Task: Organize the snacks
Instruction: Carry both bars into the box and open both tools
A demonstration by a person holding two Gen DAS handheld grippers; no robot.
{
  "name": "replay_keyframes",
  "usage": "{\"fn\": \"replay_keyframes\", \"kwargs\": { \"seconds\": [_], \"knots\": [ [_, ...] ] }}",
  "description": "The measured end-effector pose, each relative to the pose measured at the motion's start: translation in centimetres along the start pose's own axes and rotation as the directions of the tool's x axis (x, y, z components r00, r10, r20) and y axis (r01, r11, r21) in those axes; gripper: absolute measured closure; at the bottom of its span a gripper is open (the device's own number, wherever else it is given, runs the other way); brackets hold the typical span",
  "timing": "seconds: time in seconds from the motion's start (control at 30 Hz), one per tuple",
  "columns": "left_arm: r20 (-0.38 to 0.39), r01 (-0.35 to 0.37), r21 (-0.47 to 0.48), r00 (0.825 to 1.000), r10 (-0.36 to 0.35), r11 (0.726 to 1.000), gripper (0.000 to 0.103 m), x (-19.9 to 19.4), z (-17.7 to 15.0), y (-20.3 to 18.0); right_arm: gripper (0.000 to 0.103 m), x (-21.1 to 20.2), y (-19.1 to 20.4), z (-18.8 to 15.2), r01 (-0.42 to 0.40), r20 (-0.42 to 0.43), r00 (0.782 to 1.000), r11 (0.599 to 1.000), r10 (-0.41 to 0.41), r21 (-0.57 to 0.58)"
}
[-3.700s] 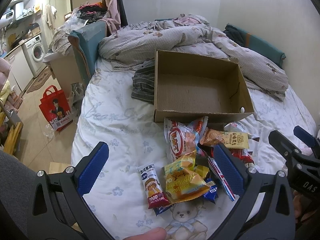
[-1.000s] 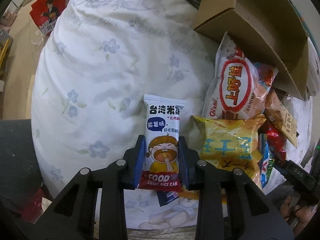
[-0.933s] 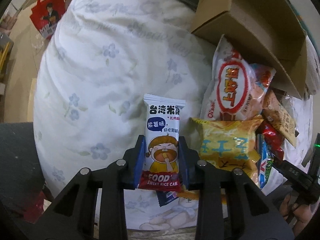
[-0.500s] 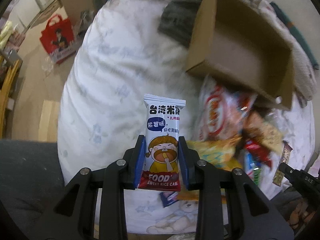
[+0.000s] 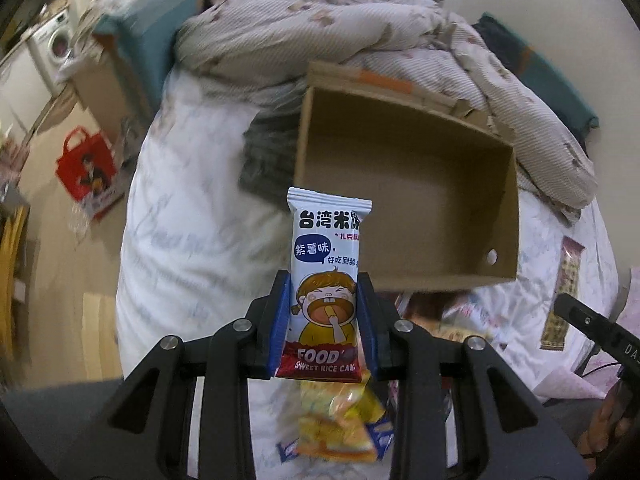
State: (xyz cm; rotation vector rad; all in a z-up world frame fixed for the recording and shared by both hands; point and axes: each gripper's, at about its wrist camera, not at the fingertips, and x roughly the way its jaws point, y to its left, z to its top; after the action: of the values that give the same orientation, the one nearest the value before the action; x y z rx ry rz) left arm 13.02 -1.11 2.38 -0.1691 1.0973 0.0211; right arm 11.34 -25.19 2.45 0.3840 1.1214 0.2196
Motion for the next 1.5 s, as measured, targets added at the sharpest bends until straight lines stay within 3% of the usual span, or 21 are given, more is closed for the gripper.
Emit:
{"fn": "replay_keyframes", "kwargs": {
  "seconds": [0.27,0.53,0.87,1.17,1.2,1.23,1.37,1.43,1.5],
  "knots": [
    [-0.009,0.008,0.052,1.000,-0.007,0.999,0.075,3.6,2.6,-2.9,0.076,4.9,0.4,3.4,-0.017,0.008,1.000,0.998,0.018,-0.052],
    [0.004,-0.024,0.148,1.000,0.024,0.989,0.075,7.2,3.5,-5.2,0.076,9.6,-0.9,5.6,-0.041,-0.002,0.999,0.999,0.041,-0.023],
    [-0.009,-0.001,0.131,1.000,0.002,0.991,0.075,10.2,3.8,-5.2,0.076,12.6,-0.9,5.9,0.015,-0.038,0.999,0.998,-0.018,-0.067],
    [-0.017,0.013,0.142,1.000,-0.011,0.990,0.074,11.0,3.6,-5.3,0.076,13.3,-0.8,5.9,-0.010,-0.053,0.999,0.998,0.008,-0.055],
    [-0.016,0.013,0.143,1.000,-0.011,0.990,0.072,11.0,3.5,-5.3,0.076,13.3,-0.8,5.9,-0.012,-0.051,0.999,0.998,0.009,-0.055],
    [-0.019,0.021,0.143,1.000,-0.018,0.990,0.064,10.9,3.6,-5.3,0.075,13.2,-0.9,6.0,-0.009,-0.049,0.999,0.999,0.006,-0.052],
    [0.023,0.071,0.097,0.997,-0.074,0.993,0.015,9.7,3.7,-4.7,0.073,12.8,-1.2,6.2,0.010,-0.024,1.000,0.999,-0.011,-0.034],
    [0.043,0.060,0.102,0.997,-0.064,0.993,0.013,9.3,3.8,-4.8,0.072,12.5,-1.4,6.4,0.005,-0.013,1.000,1.000,-0.005,-0.022],
    [0.051,0.052,0.109,0.997,-0.057,0.993,0.013,9.1,3.8,-4.8,0.057,12.1,-1.5,6.6,0.004,0.001,1.000,1.000,-0.004,-0.014]
  ]
}}
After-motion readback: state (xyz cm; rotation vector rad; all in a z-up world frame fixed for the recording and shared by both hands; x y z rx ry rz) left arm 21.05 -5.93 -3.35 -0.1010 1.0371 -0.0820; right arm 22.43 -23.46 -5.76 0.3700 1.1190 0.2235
